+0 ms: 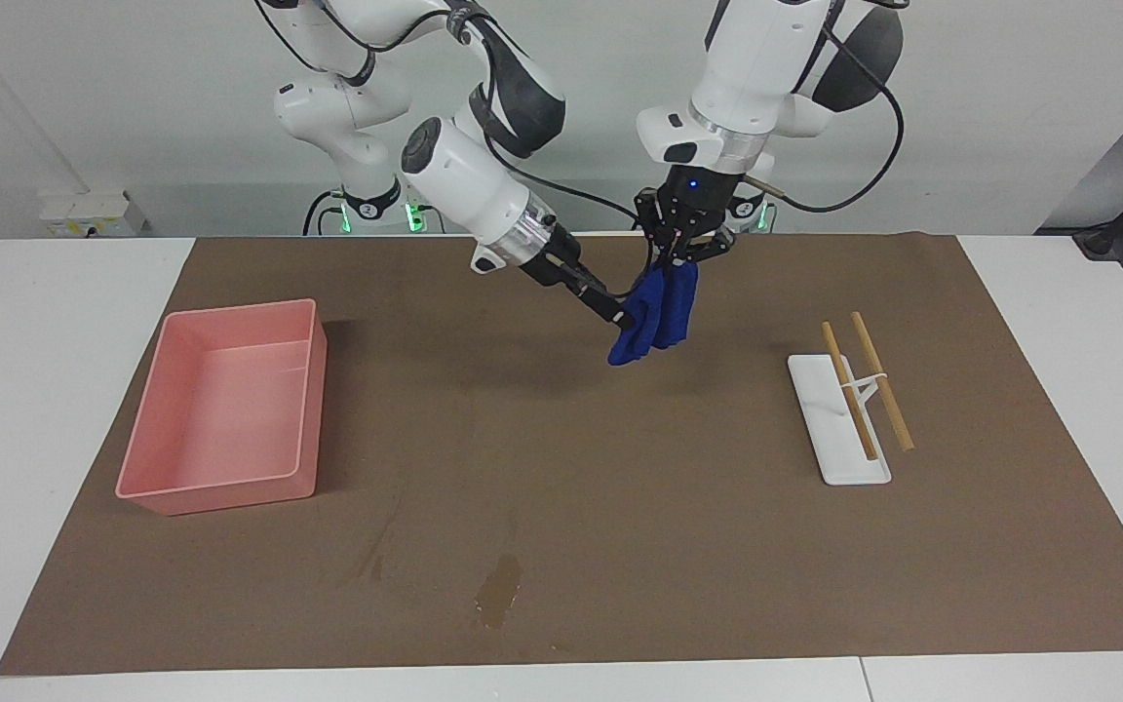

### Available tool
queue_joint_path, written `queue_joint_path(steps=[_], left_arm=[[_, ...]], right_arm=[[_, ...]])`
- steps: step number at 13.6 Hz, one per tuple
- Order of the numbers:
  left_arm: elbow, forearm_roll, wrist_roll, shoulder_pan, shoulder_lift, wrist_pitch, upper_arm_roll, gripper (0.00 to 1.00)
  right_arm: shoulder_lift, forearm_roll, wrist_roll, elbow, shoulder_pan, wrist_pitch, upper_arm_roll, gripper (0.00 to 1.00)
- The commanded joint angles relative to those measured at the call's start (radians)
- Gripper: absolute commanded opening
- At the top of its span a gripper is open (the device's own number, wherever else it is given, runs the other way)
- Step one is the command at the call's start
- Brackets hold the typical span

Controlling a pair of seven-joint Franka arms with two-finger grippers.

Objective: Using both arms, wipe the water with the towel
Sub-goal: 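Bring the towel to the right gripper and grasp it with the right gripper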

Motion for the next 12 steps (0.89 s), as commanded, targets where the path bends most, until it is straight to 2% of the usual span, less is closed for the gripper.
queue_joint_path(steps=[1,4,8,12], left_arm=[[0.028,0.051,0.247,-0.051,0.019,0.068,0.008,0.00],[0.023,0.090,0.282,-0.076,0.019,0.073,0.008,0.00],[0.020,0.090,0.288,-0.073,0.019,0.069,0.008,0.00],[0.024,0.091,0.288,-0.071,0.019,0.070,0.009,0.00]], right_arm=[[0.003,0.029,-0.033,0.022,0.002,-0.008,-0.004,1.00],[0.005,0.049,-0.036,0.028,-0.012,-0.010,-0.004,1.00],[0.006,0.051,-0.038,0.095,-0.104,-0.142,-0.007,1.00],[0.014,0.054,-0.036,0.094,-0.085,-0.110,-0.007,1.00]])
